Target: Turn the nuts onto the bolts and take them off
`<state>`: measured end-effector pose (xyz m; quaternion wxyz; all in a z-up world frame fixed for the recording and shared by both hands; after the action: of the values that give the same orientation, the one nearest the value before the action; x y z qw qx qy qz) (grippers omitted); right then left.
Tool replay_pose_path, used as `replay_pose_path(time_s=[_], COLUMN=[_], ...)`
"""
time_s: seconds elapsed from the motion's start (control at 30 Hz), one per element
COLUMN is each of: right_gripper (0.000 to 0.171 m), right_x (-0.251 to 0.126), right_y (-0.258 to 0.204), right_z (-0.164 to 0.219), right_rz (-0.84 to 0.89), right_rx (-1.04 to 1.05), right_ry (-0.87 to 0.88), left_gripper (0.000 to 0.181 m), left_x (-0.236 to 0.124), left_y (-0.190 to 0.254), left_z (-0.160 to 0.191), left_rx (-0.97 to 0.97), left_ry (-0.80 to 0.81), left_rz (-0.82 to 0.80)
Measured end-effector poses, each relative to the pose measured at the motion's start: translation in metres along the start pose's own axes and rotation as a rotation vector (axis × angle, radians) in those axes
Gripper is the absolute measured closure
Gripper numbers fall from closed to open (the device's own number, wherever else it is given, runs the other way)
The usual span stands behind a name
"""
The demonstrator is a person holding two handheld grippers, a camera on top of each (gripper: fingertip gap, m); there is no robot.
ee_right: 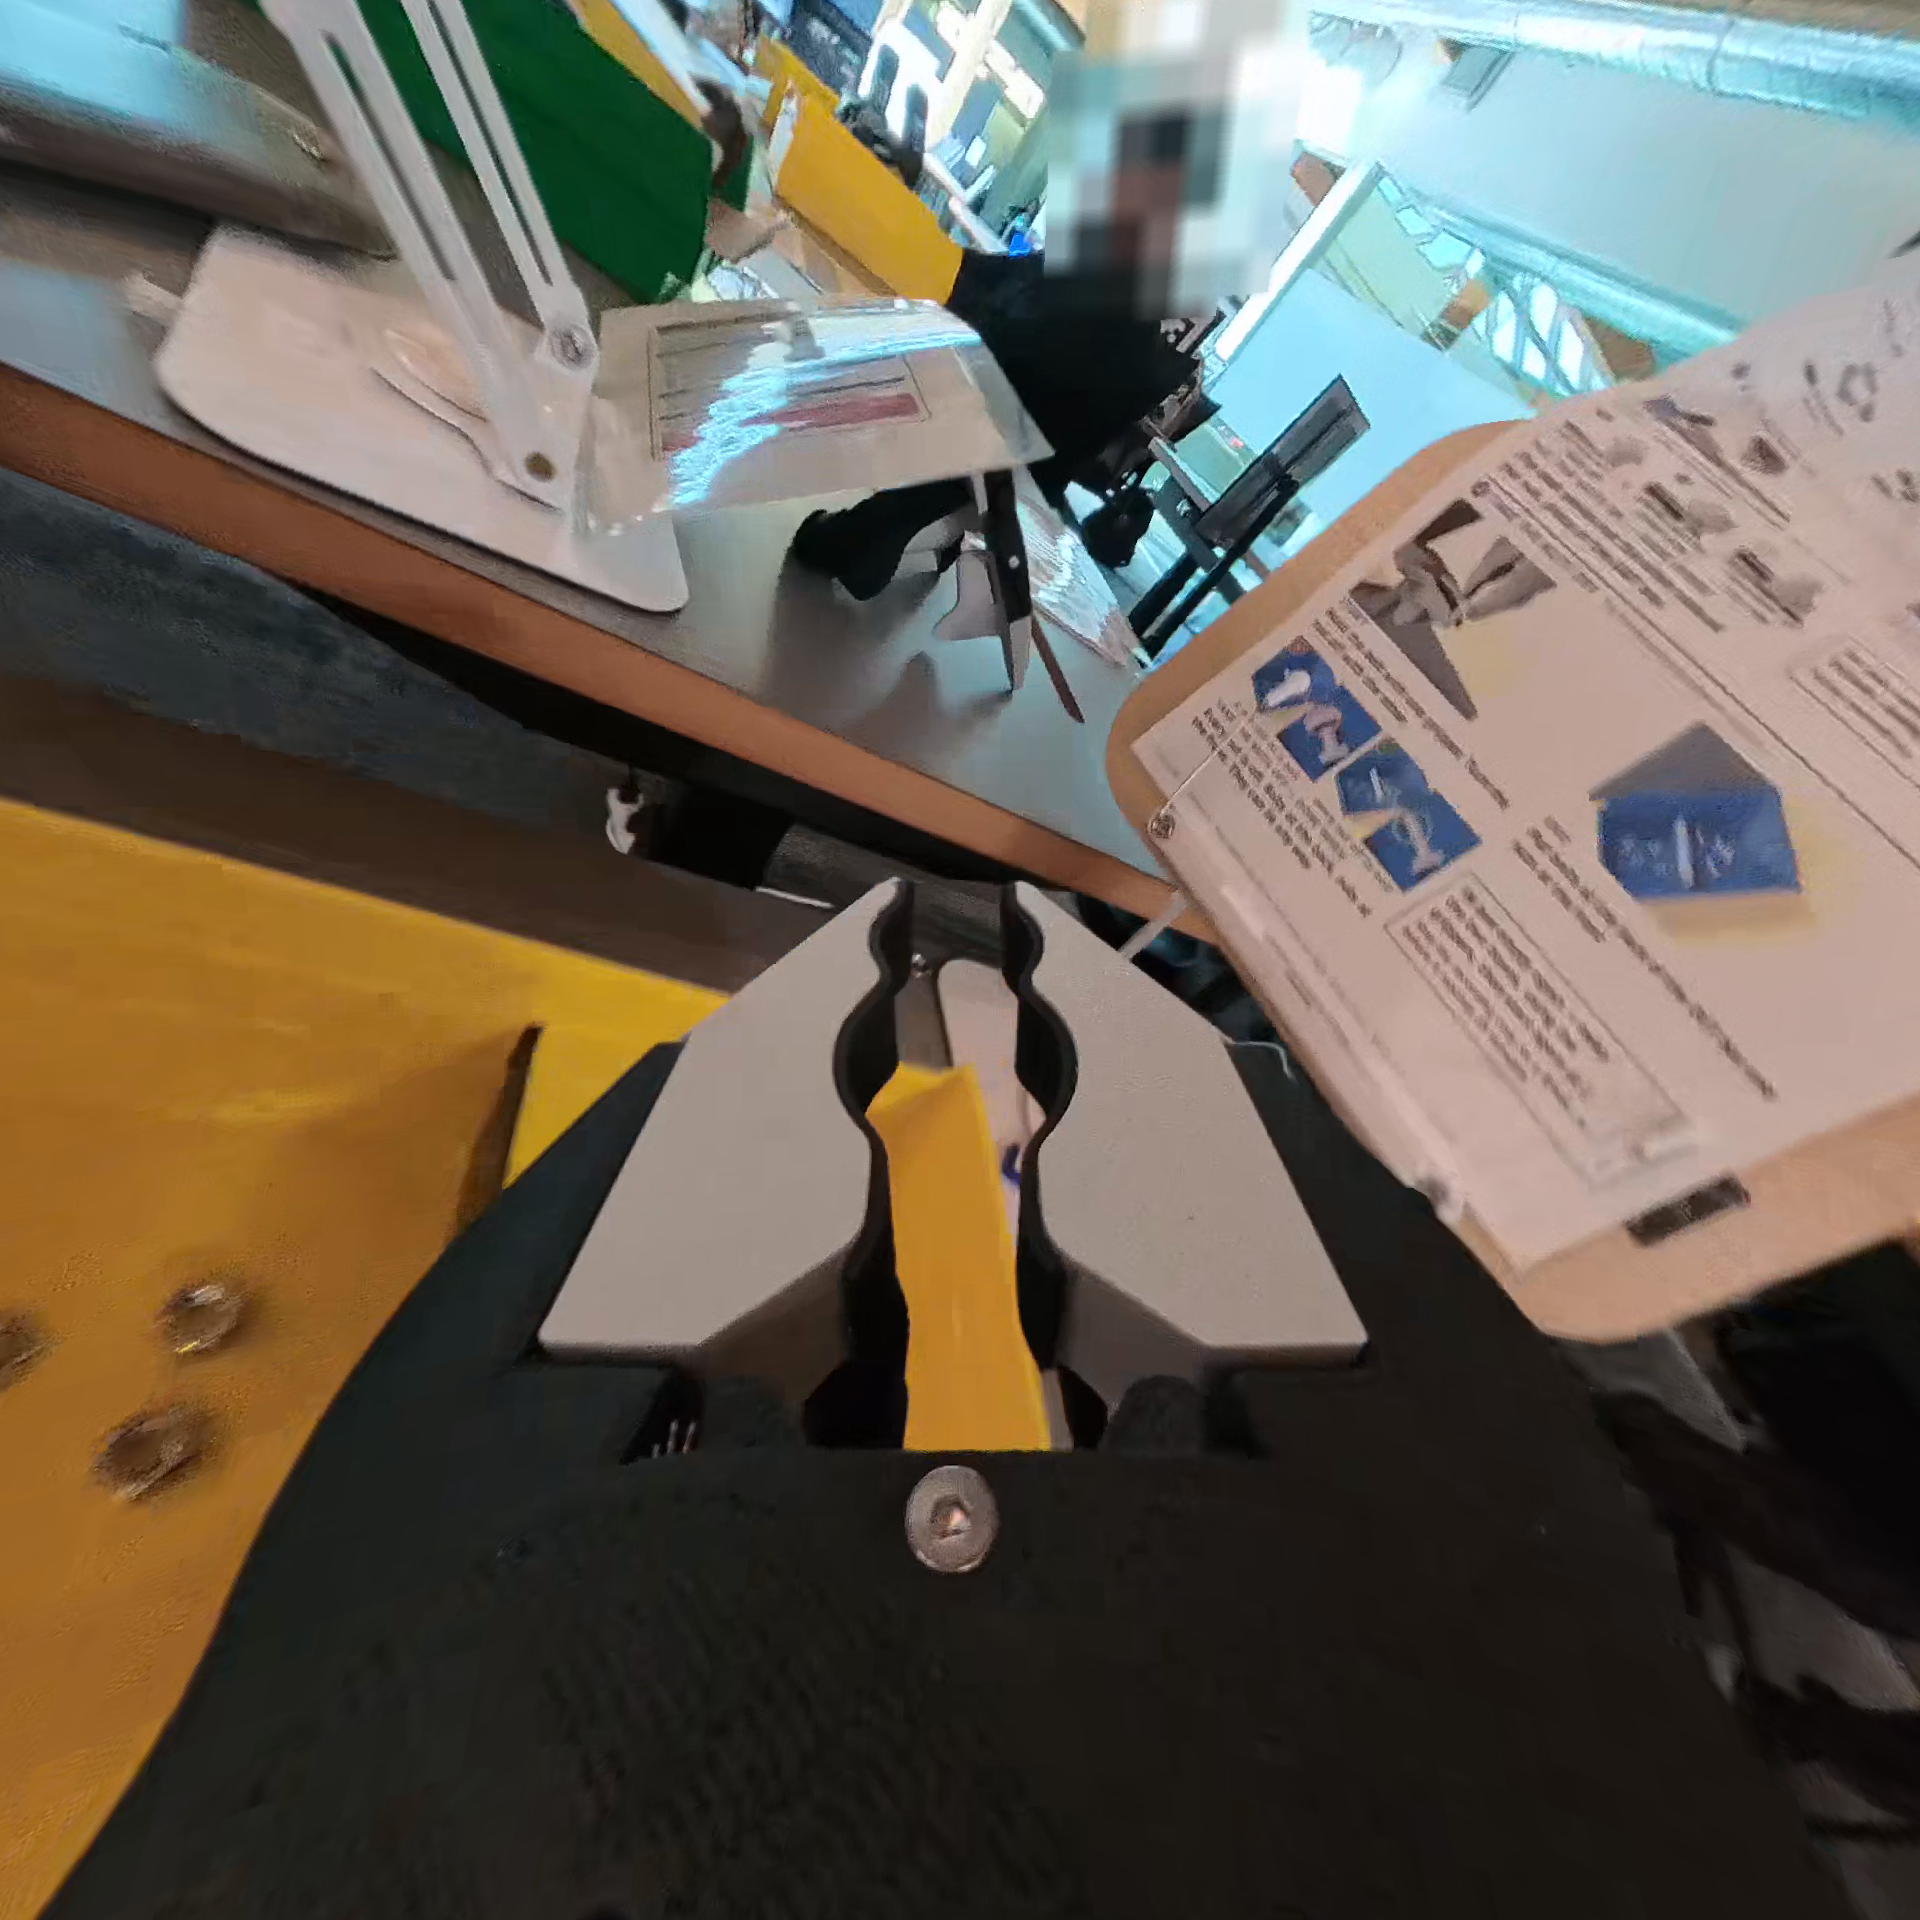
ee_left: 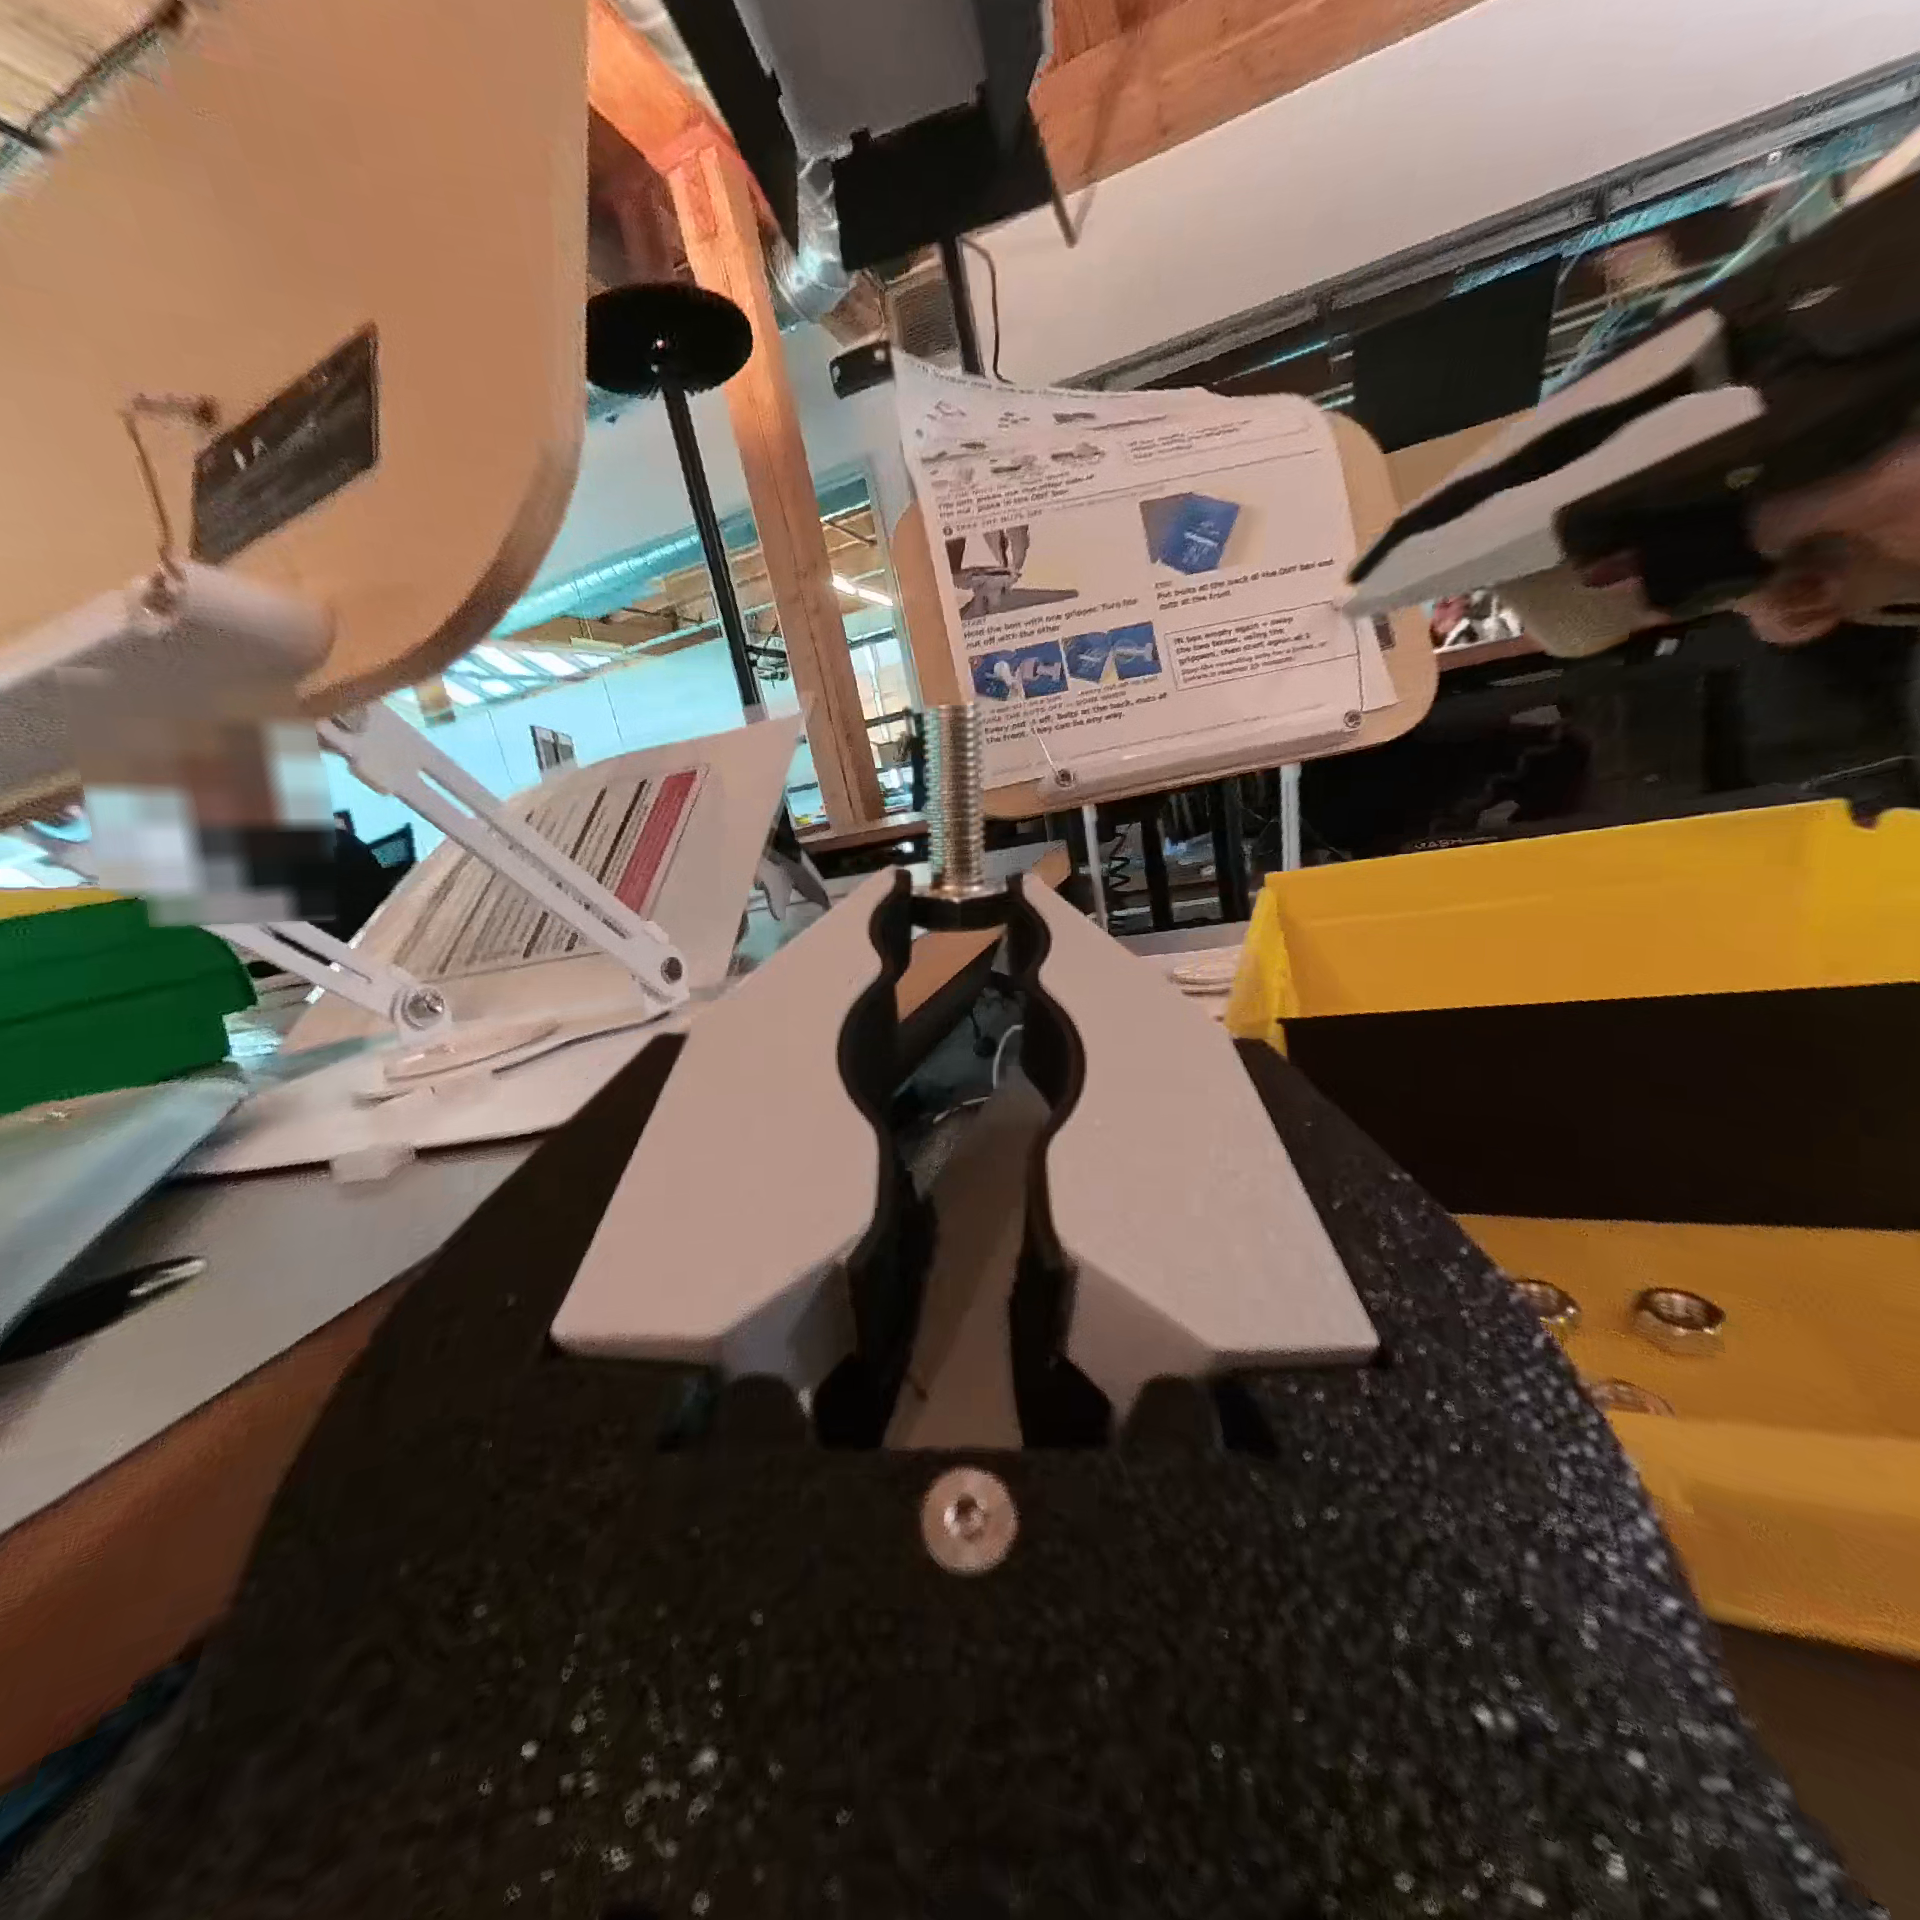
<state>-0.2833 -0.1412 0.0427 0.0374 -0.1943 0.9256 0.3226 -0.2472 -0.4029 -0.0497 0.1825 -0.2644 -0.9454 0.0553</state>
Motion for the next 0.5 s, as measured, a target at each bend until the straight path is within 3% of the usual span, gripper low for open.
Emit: replay_pose_path(time_s=[0.17,0.27,0.5], right_gripper=[0.154,0.152,0.146], right_x=[0.079,0.135,0.232], right_y=[0.024,0.024,0.022], right_z=[0.001,0.022,0.071], right_rz=[-0.157,-0.325,-0.461], right_rx=[0.012,0.054,0.172], right_ry=[-0.153,-0.363,-0.717], left_gripper=[0.166,0.166,0.166], left_x=[0.021,0.025,0.032], left_y=[-0.004,0.0,0.016], left_z=[0.018,0.023,0.026], left_rx=[0.021,0.034,0.178], left_ry=[-0.043,-0.068,-0.106], left_rz=[0.011,0.044,0.117])
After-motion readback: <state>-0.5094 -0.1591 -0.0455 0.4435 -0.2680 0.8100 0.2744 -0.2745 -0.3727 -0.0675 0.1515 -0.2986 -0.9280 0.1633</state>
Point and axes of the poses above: each gripper's, where its closed fingertips meet, x out along the fingers, z out of its underside, y = z × x across the jaws, the point moved 8 cm from there along -x, back along the fingers, and after that the axes turned 2 degrees about -y, right-handed, at the moved point
